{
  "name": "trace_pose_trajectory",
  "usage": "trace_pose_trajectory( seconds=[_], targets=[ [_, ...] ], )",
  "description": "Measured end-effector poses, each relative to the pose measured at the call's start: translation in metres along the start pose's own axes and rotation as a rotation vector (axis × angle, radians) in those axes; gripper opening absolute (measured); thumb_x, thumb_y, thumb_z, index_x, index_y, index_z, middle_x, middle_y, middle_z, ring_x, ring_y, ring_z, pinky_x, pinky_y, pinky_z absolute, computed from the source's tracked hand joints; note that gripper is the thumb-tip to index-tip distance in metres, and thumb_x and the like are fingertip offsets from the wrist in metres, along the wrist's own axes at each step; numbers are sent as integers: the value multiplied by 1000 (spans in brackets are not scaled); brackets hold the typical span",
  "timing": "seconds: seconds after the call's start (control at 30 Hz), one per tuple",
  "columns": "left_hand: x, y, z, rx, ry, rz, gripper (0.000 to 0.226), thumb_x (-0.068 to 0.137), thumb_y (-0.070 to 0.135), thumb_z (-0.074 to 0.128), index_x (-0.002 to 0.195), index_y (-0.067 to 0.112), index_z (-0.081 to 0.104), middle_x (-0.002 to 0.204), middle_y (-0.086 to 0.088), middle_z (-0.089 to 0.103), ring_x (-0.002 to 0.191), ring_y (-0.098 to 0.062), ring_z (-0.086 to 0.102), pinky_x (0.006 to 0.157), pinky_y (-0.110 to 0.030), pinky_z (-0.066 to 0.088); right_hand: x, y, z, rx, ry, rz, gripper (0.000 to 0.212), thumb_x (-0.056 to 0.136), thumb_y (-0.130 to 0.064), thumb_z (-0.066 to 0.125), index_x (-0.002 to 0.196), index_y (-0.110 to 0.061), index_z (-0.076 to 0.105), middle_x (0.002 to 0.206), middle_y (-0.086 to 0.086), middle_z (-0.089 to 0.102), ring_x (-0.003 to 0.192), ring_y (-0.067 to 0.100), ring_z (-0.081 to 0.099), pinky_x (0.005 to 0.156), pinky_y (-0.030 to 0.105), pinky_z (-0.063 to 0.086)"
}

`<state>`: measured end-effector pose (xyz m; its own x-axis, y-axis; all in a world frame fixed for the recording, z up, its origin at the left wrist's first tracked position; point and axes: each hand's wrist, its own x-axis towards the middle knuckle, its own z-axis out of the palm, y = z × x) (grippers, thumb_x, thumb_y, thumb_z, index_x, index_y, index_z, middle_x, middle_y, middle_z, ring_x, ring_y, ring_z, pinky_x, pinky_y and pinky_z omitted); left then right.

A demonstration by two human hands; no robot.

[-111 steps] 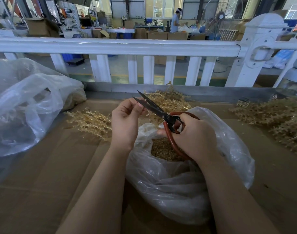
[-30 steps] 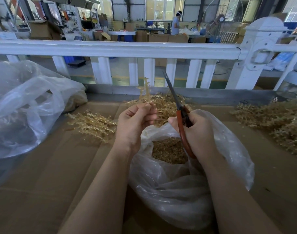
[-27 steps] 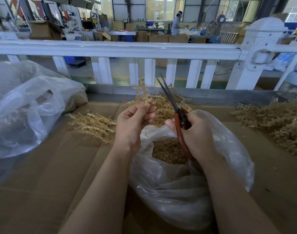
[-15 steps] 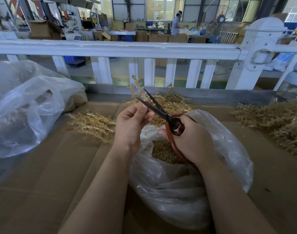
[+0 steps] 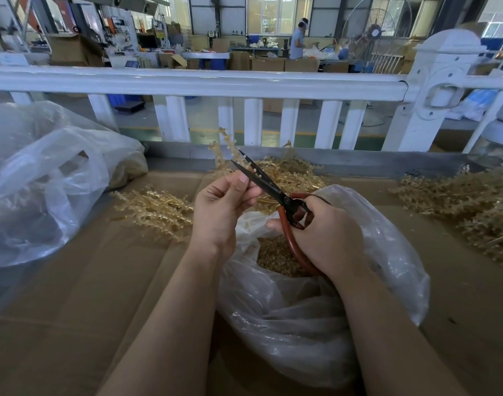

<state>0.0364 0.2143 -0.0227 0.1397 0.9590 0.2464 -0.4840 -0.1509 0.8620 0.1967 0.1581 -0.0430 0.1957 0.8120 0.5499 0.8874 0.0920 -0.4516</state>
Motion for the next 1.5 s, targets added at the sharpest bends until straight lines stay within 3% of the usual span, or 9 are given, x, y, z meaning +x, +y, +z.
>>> trace_pose_trajectory(
  seconds=[0.2,0.43,0.53,0.7,0.97,1.2,1.5],
  targets=[
    [0,0,0,-11,-2,-9,13,95,8,57,94,9,71,77,1,75,72,-7,69,72,-18,55,-1,-1,0,20,13,-13,69,67,-91,42,83,-27,64,64,-26,49,59,-7,48,57,8,34],
    [0,1,-1,-25,-3,-9,15,93,10,60,87,12,74,78,-1,75,72,-8,69,70,-18,55,0,-1,0,56,-2,-20,74,67,-89,47,86,-20,69,78,-14,68,70,5,62,63,18,48],
    [0,1,0,-31,6,-14,20,93,10,60,81,15,76,78,-1,75,71,-8,70,67,-18,54,0,-3,-1,72,6,-5,63,66,-87,50,79,-27,62,70,-21,58,65,3,57,59,16,43],
    [1,0,-2,-1,-7,2,14,94,8,60,89,11,73,77,-1,75,72,-9,70,69,-19,55,0,-3,-2,12,35,-19,67,67,-90,42,80,-27,59,69,-23,52,63,2,52,57,19,43],
    [-1,-1,1,26,-55,10,13,93,7,60,90,9,72,79,-2,74,73,-10,69,68,-19,54,0,-3,-2,-19,29,0,76,65,-92,38,82,-22,63,76,-18,60,68,6,58,62,25,51],
    [-2,1,1,17,-75,18,18,92,9,60,84,15,75,79,-1,75,74,-9,70,67,-19,54,0,-1,-1,29,13,5,71,66,-90,42,79,-23,62,77,-17,62,69,5,59,61,21,48],
    [0,-2,-2,58,-64,45,10,93,10,61,93,7,71,81,-2,75,76,-10,70,69,-20,54,0,-2,0,70,17,6,65,65,-92,43,83,-31,60,78,-22,59,72,5,59,61,19,44]
  ],
)
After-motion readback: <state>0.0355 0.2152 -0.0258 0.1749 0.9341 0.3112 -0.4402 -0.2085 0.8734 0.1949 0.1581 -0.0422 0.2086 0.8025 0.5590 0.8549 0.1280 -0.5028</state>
